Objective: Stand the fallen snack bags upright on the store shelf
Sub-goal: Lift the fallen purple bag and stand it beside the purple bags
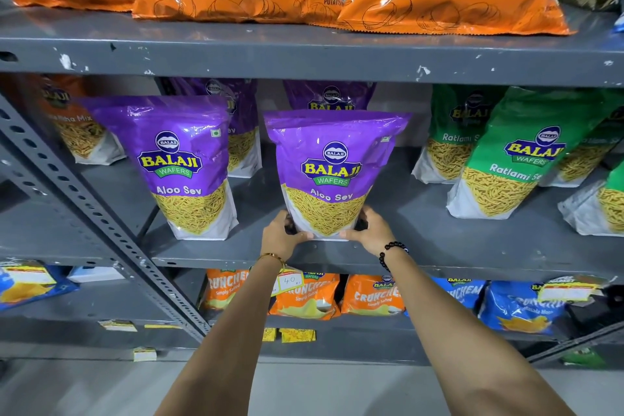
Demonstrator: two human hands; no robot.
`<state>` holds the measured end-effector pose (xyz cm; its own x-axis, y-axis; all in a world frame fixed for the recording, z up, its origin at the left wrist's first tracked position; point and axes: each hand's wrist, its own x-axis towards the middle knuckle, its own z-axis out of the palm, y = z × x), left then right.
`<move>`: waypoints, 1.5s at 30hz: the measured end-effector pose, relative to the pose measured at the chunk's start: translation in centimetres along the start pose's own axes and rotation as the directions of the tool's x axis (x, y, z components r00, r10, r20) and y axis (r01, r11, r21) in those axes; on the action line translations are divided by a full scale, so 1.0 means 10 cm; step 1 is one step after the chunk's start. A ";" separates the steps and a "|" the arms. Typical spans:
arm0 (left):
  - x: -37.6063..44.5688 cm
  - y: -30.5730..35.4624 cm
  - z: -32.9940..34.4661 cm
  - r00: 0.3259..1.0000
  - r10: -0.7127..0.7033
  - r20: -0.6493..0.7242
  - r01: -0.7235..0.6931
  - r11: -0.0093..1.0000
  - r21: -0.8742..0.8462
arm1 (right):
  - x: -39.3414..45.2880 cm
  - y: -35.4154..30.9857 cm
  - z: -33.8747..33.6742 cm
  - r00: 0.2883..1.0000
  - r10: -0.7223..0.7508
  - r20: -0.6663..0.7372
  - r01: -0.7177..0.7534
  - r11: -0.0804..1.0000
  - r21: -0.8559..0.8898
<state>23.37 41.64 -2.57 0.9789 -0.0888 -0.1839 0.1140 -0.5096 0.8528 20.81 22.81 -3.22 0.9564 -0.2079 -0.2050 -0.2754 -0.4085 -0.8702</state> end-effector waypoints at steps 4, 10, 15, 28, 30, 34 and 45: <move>-0.01 -0.06 -0.03 1.000 0.027 0.009 -0.027 1.000 0.012 | 0.01 0.02 0.00 1.000 0.021 0.009 -0.021 0.999 0.024; -0.31 -0.36 -0.22 0.918 -0.011 -0.396 -0.009 0.999 -0.049 | 0.05 0.02 -0.03 0.999 0.046 0.028 -0.048 0.996 0.071; -0.23 -0.63 -0.66 0.728 -0.177 -0.662 0.096 0.983 -0.158 | 0.05 0.04 -0.02 0.999 0.025 0.029 -0.027 0.996 0.085; 0.05 -0.78 -0.88 0.737 -0.238 -0.633 0.270 0.962 -0.048 | 0.03 0.01 -0.02 0.999 0.028 0.022 -0.030 0.997 0.074; 0.07 -0.78 -0.88 0.733 -0.242 -0.636 0.273 0.961 -0.051 | 0.02 0.00 -0.03 0.999 0.025 0.021 -0.027 0.997 0.068; 0.08 -0.80 -0.88 0.729 -0.230 -0.644 0.276 0.961 -0.031 | 0.01 -0.01 -0.03 0.999 0.033 0.019 -0.034 0.998 0.054; -0.05 -0.82 -0.83 0.755 -0.219 -0.618 0.252 0.967 -0.035 | -0.06 0.08 -0.07 1.000 0.029 -0.005 -0.030 0.996 -0.084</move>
<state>23.39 52.99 -5.36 0.8188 0.5736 -0.0231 0.3626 -0.4856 0.7954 19.91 21.99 -3.48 0.9475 -0.2239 -0.2284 -0.3108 -0.4754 -0.8231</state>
